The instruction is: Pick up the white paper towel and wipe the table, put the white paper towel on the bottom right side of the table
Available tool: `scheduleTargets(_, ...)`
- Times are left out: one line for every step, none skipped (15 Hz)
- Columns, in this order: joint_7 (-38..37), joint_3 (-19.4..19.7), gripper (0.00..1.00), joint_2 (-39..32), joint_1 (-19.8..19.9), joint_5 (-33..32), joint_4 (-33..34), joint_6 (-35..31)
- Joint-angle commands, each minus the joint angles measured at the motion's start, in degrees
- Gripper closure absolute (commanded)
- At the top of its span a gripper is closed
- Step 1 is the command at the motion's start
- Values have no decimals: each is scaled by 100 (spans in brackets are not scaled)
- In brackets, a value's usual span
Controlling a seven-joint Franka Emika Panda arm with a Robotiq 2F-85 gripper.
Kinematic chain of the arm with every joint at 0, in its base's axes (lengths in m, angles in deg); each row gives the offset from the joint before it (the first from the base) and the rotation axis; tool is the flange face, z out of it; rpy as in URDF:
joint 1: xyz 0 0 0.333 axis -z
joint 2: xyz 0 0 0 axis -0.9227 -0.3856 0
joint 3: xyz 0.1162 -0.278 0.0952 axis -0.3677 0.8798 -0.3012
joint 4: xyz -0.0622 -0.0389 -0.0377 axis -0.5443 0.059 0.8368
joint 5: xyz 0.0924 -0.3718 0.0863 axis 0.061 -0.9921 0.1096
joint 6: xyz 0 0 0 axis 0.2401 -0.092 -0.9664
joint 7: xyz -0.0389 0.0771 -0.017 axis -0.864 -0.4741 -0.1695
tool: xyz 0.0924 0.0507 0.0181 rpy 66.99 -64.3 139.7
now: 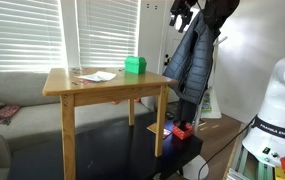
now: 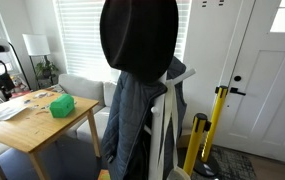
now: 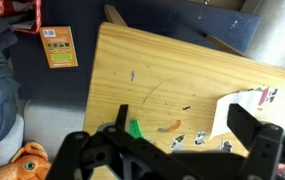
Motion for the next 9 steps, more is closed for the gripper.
scheduleTargets(-305,34,0,-1043,124,87,1032,175)
scheduleTargets(-434,63,0,-1271,149,149,1245,193)
scheduleTargets(-511,92,0,-1465,164,197,1419,225)
scheduleTargets(-730,67,0,-1674,219,121,1603,252)
scheduleTargets(-869,73,0,-1829,230,122,1746,231)
scheduleTargets(-1157,54,0,-2015,276,75,1898,224)
scheduleTargets(-1374,46,0,-2169,295,44,2020,199)
scheduleTargets(-1589,45,0,-2311,301,46,2143,193)
scheduleTargets(-1740,43,0,-2416,288,56,2228,121)
